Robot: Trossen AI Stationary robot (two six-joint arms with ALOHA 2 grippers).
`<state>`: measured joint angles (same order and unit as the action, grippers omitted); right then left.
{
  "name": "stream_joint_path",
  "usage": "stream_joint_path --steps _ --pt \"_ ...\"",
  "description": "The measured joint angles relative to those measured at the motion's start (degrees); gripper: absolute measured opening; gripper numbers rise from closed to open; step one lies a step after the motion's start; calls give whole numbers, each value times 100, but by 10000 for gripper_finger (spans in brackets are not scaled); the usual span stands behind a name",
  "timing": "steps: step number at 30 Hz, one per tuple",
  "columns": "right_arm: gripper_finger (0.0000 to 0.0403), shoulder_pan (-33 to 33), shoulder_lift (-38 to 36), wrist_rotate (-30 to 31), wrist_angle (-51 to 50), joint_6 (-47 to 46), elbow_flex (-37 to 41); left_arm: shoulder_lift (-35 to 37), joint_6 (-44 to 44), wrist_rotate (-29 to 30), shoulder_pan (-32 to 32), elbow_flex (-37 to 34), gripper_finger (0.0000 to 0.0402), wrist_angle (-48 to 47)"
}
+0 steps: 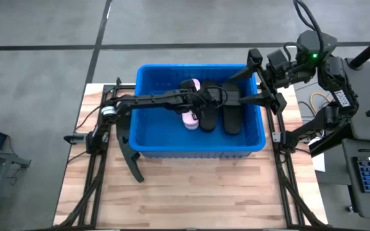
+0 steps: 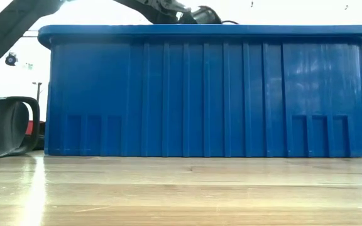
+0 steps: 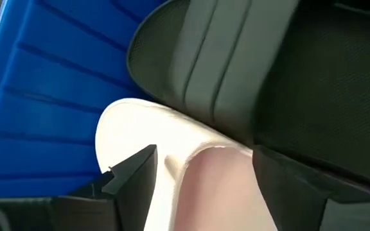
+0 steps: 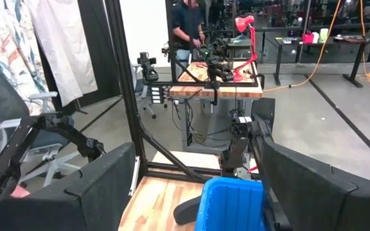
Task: Pick and place slides into bin
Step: Put the black slide into the blue bin
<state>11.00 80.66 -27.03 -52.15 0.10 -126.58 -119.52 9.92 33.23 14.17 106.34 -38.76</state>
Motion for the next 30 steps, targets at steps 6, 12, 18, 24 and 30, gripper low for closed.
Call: stream_joint_path --steps 6,12,18,24,30 --pt "327 0 -4 -13 16 -33 0 53 -29 -63 -34 0 253 -166" --pt "327 0 -39 -9 116 -46 2 303 -49 40 -261 -6 253 -274" --pt "327 0 -37 9 74 -24 2 894 -9 144 -444 -7 253 -219" --pt "327 0 -16 12 -80 -133 2 1757 -181 -863 -679 -9 247 263" --pt "327 0 4 159 -187 -155 49 2771 -231 -2297 -860 -24 208 1657"
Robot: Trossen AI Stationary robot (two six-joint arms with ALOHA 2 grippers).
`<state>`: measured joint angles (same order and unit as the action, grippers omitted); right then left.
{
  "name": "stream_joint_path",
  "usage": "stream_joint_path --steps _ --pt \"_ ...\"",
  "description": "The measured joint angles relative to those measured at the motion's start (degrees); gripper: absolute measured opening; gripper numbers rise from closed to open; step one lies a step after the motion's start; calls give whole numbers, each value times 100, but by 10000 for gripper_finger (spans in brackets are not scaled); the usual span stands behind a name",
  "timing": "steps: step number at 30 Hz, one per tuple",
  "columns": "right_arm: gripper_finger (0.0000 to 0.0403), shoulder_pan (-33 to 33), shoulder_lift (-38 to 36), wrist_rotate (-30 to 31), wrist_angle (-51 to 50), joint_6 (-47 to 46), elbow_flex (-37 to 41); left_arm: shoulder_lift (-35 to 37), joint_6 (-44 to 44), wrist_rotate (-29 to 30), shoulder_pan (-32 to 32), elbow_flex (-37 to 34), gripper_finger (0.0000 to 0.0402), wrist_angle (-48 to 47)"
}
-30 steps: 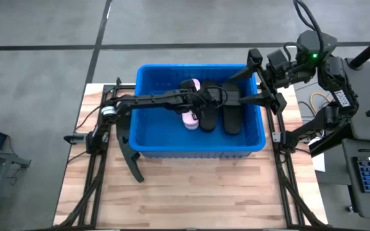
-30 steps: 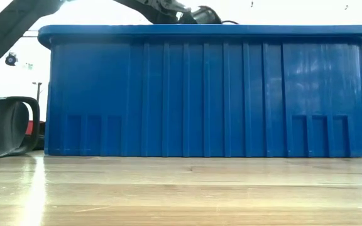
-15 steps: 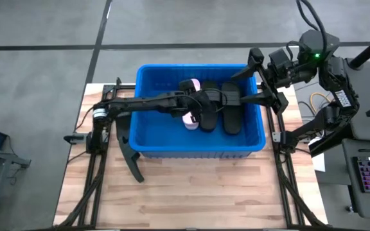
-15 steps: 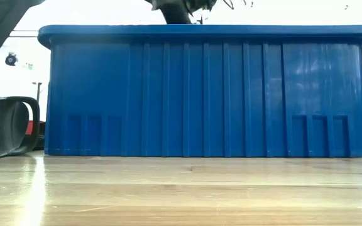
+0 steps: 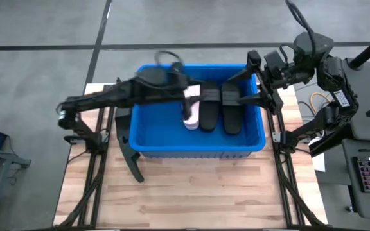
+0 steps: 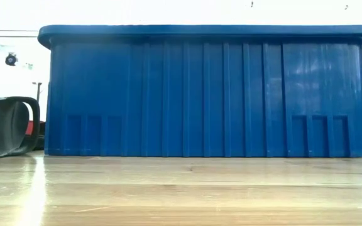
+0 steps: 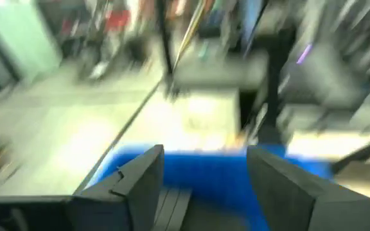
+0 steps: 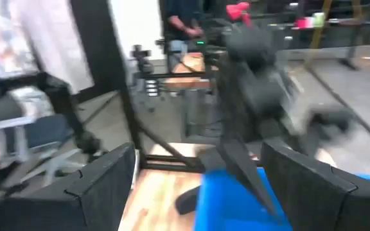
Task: Pick and place slides into bin
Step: Put the black slide into the blue bin
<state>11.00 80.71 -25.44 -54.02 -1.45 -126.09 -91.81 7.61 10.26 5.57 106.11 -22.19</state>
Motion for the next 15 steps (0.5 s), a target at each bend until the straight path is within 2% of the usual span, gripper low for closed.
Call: stream_joint_path --steps 3,6,15 --pt "327 0 0 455 2 0 10 424 -130 -515 -115 -39 182 383" --pt "327 2 5 806 -8 -20 12 756 -123 -632 -237 -55 158 415" --pt "327 0 397 751 -209 -611 16 1435 -102 -690 -300 -70 89 10"
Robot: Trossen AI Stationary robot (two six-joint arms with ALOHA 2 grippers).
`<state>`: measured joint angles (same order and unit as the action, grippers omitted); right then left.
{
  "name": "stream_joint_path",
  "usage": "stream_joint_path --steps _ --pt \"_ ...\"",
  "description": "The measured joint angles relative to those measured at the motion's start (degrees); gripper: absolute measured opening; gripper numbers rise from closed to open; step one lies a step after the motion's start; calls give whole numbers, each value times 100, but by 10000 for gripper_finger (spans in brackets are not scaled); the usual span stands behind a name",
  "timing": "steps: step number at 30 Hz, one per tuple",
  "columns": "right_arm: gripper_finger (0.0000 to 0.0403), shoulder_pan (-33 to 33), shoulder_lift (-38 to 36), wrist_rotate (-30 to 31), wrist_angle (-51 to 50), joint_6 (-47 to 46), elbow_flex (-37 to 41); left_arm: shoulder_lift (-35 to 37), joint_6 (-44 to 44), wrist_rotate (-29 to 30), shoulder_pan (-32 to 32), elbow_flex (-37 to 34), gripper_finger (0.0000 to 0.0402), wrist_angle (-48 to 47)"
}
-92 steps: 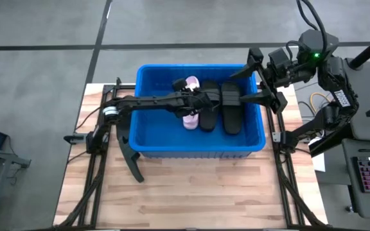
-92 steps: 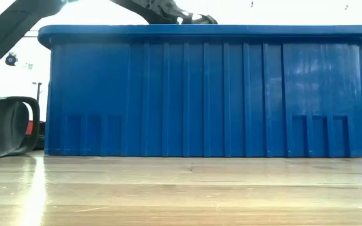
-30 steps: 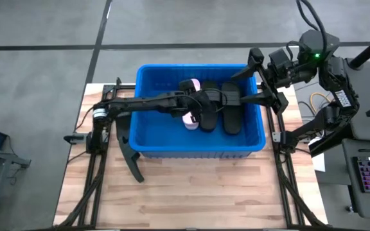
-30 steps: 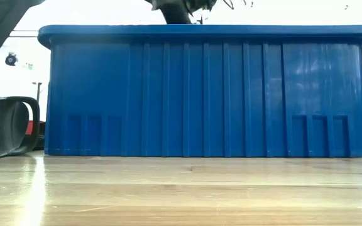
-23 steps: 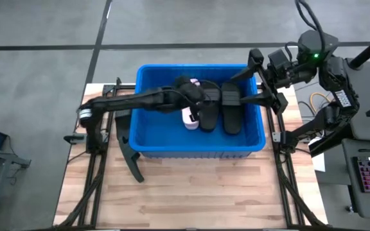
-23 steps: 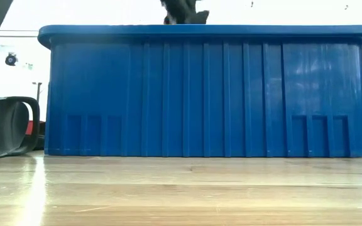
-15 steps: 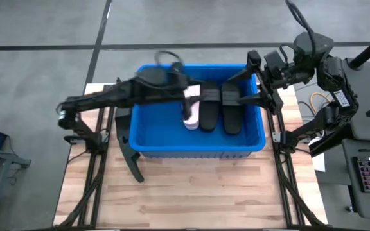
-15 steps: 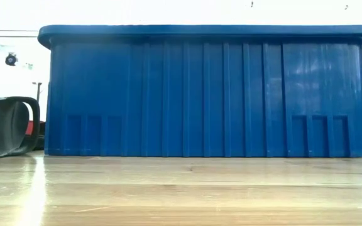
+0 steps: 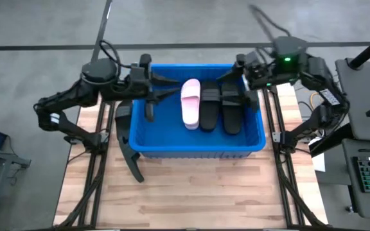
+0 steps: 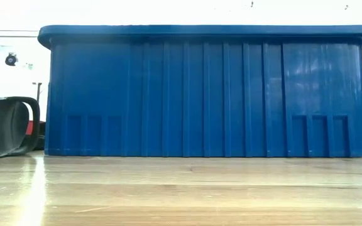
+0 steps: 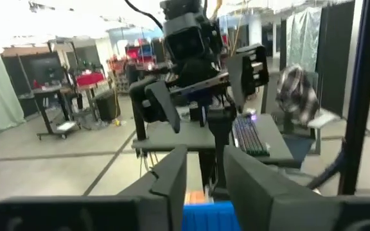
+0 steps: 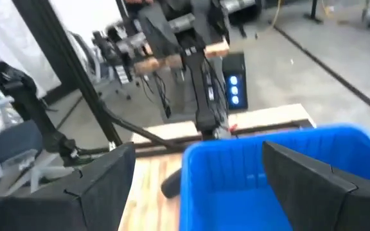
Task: Pick and place slides into bin
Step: Put the black slide into the blue bin
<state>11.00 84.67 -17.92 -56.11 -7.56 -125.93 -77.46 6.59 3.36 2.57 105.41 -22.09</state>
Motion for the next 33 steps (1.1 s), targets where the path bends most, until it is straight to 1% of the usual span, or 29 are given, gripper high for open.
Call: stream_joint_path --steps 4,6,8,10,11,12,14,16,18,21,24,27,28,30,31,33 --pt "327 -44 293 -3 -279 316 2 227 52 23 8 -2 53 -495" --pt "327 -61 458 1 -162 268 2 324 240 33 9 -4 36 -657" --pt "327 -70 625 130 86 84 4 462 402 39 9 -4 20 -860" --pt "327 -63 750 435 423 -46 4 571 431 41 7 -4 6 -950" --pt "326 -61 808 682 596 -65 4 651 433 41 7 -4 3 -1032" --pt "324 -61 847 977 781 -77 4 741 433 64 9 -6 3 -1158" --pt "312 -61 905 1638 1074 -65 4 912 443 292 8 -7 5 -1238" --pt "288 -61 926 2177 1371 -36 4 1135 494 719 7 -7 7 -1420" --pt "251 -61 926 2469 1660 81 4 1348 604 1122 9 -6 7 -1647" --pt "183 -63 881 2550 1972 313 2 1663 621 1550 9 -7 7 -2194" --pt "109 -64 837 2575 2137 469 0 1934 577 1808 9 -19 8 -2596" --pt "38 -90 711 2992 2128 702 2 2098 287 2090 9 -42 8 -2678" --pt "23 -122 656 3188 2162 784 2 2111 228 2142 9 -57 8 -2738" --pt "16 -181 538 3531 2331 975 0 2236 171 2166 11 -66 8 -2885" --pt "15 -232 499 3634 2419 1112 -4 2367 141 2165 10 -69 8 -3005" --pt "13 -336 444 3656 2603 1389 -8 2574 118 2161 9 -85 8 -3314"
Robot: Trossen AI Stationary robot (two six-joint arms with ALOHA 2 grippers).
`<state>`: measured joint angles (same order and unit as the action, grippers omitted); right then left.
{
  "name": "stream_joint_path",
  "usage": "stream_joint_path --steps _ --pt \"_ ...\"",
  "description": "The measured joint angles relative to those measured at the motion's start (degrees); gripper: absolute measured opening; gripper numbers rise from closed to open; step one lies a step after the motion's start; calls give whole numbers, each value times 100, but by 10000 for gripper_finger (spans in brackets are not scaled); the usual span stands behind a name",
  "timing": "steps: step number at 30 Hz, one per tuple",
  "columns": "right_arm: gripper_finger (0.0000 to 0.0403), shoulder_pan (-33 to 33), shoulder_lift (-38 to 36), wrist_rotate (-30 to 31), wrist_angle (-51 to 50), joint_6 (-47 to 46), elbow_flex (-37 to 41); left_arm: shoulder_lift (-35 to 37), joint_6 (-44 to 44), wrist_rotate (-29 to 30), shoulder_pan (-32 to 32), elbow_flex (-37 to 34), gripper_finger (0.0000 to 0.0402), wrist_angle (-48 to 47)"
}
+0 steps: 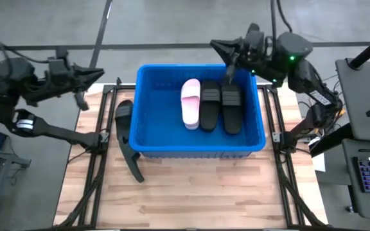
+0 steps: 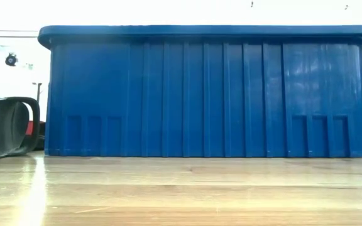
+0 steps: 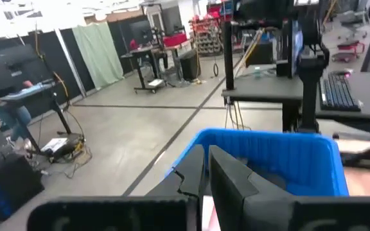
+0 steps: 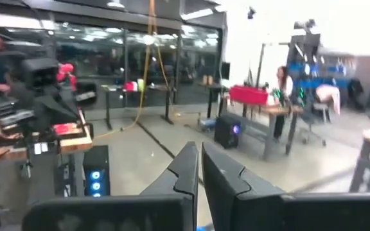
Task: Pick and place slides into bin
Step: Put the black slide into the blue bin
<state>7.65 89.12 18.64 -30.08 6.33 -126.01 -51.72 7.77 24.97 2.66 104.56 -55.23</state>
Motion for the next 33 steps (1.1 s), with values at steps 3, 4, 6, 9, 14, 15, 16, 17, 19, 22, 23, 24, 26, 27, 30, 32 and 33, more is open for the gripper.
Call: stream_joint_path --steps 3,4,6,9,14,15,16,17,19,22,23,24,26,27,30,32,33 --pt "10 -200 -4 -41 81 320 3 267 -146 0 0 -22 8 -468" --pt "9 -266 3 -41 72 372 5 329 -221 7 0 -61 8 -591" --pt "9 -370 7 86 69 392 8 455 -572 126 0 -208 8 -705" --pt "9 -507 22 693 42 347 11 753 -1129 957 2 -540 8 -943" --pt "9 -576 59 1403 -20 426 131 922 -1195 1516 -2 -1436 8 -1186" --pt "9 -576 59 1417 -20 423 166 944 -1195 1487 -2 -1632 8 -1193" --pt "9 -576 59 1430 -20 419 203 961 -1194 1484 -2 -1814 8 -1200" --pt "9 -576 53 1448 -18 417 233 984 -1194 1504 -2 -1987 8 -1186" --pt "9 -576 40 1450 -16 421 283 999 -1207 1599 0 -2316 8 -1181" --pt "9 -576 37 1451 -16 420 309 1046 -1563 1606 0 -2777 8 -1178" --pt "9 -576 37 1451 -16 420 314 1042 -1818 1602 0 -2933 8 -1181" --pt "9 -576 37 1451 -15 417 314 1015 -2041 1600 0 -3069 8 -1179" --pt "9 -576 35 1450 -14 330 314 999 -2205 1577 0 -3304 12 -1174" --pt "9 -578 33 1449 -14 259 314 999 -2203 1547 0 -3421 16 -1178" --pt "9 -578 31 1449 -14 91 314 1009 -2154 1435 -2 -3681 41 -1171" --pt "9 -587 31 1449 -28 56 317 996 -1872 1401 0 -3834 69 -1184" --pt "9 -590 31 1449 -62 43 317 991 -1710 1377 0 -3887 84 -1184"
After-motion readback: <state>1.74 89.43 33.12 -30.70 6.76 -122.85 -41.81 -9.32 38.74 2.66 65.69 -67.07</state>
